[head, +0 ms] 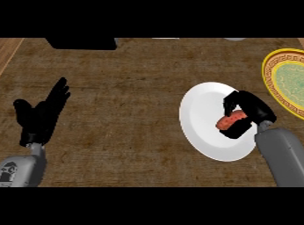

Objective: Pick the sweet potato from the plate and place it in the plate

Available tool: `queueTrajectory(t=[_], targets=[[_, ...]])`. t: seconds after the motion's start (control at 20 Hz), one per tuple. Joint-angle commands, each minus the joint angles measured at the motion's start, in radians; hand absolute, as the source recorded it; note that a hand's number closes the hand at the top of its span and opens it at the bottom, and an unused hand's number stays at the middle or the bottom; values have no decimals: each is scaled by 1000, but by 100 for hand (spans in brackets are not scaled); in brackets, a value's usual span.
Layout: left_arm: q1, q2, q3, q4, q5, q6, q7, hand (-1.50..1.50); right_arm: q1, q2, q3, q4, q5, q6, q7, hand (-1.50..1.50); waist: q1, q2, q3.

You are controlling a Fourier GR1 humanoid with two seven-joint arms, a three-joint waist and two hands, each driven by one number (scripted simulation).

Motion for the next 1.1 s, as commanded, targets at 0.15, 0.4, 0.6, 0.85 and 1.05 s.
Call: queueTrajectory(t=[0.15,0.4,0.6,0.85,1.05], targets=[[-48,7,9,16,-13,11,20,0,-280,91,-38,130,177,-287,271,150,9,4,4],[8,-15,-3,8,-17,16,-6,0,-328,56,-58,86,310,-543,346,150,-8,-4,3],[-29,6,15,-15,-3,11,53,0,-413,11,-83,80,419,-617,483,150,-15,-5,3],[54,-13,9,-48,-7,7,7,0,-380,-6,-189,148,361,-733,459,150,-16,-4,4],[-12,-22,22,51,-16,1,-28,0,-389,-53,-256,161,302,-722,452,150,-25,-2,4]])
